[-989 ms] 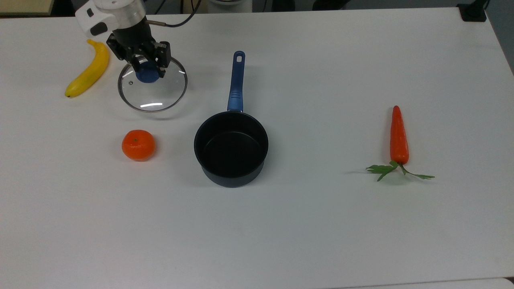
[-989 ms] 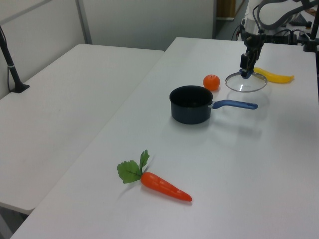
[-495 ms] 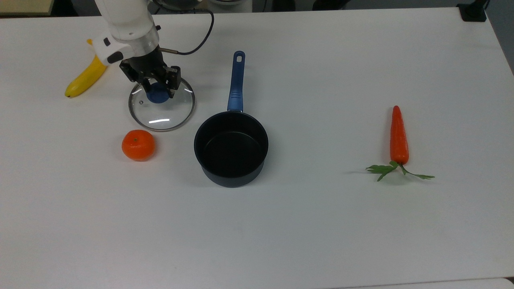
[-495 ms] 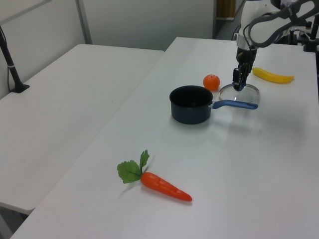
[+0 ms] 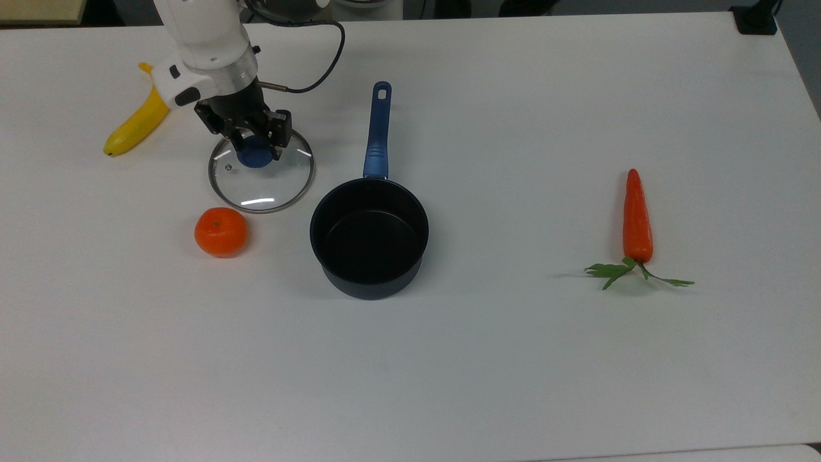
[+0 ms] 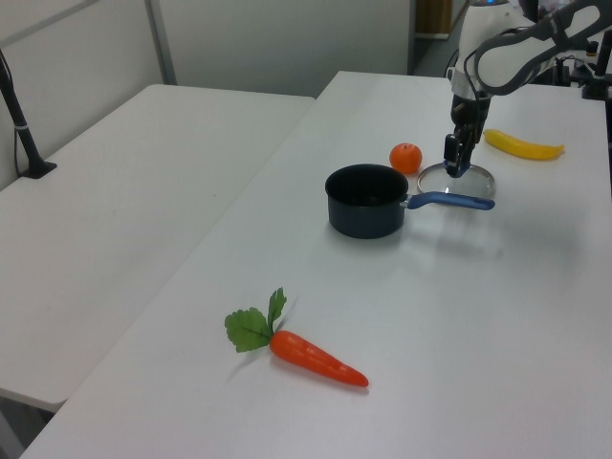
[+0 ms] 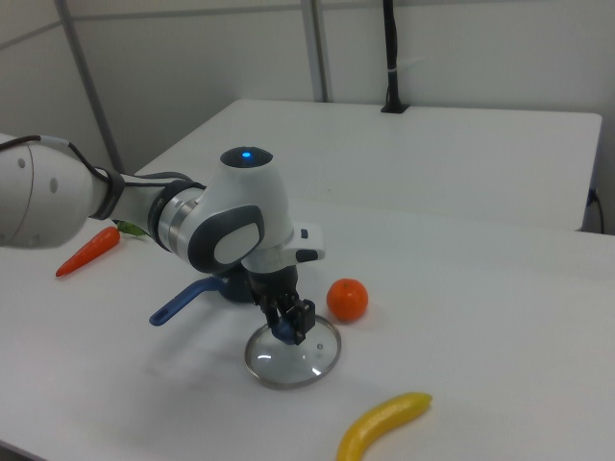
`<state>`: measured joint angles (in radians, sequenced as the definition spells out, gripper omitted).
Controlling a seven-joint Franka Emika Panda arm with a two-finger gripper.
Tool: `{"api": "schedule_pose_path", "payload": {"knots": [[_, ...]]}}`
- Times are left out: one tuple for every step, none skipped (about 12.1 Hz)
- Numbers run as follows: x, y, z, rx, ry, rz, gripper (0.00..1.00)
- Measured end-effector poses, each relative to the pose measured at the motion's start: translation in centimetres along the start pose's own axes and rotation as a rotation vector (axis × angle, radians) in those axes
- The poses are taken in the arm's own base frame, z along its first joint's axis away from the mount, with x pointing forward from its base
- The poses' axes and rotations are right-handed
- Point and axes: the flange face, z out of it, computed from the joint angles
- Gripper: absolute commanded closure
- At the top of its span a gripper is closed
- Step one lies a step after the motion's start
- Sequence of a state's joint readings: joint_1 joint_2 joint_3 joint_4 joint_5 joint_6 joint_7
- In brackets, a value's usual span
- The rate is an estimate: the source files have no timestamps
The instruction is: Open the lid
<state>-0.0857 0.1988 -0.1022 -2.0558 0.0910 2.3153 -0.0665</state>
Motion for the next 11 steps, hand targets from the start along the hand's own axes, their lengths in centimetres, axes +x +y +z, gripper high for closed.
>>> {"api": "schedule_pose_path", "payload": {"knots": [[0.0, 0.0, 0.1, 0.0, -0.002, 0.003, 0.06], [0.0, 0.0, 0.1, 0.0, -0.002, 0.01, 0.0], [0.1, 0.0, -0.1, 0.0, -0.003, 0.015, 0.0], [0.3, -0.1, -0.6, 0.002, -0.013, 0.02, 0.0], [1.0, -0.2, -2.0, 0.004, -0.016, 0.036, 0.0], [1.9, -0.3, -4.3, 0.008, -0.019, 0.052, 0.0], [2.8, -0.6, -7.4, 0.013, -0.025, 0.065, 0.0], [3.5, -1.2, -10.9, 0.018, -0.029, 0.076, 0.0], [3.7, -2.3, -14.2, 0.022, -0.039, 0.074, 0.0], [3.3, -4.0, -17.4, 0.027, -0.055, 0.051, 0.0], [2.4, -6.0, -20.1, 0.031, -0.069, 0.021, 0.0]]}}
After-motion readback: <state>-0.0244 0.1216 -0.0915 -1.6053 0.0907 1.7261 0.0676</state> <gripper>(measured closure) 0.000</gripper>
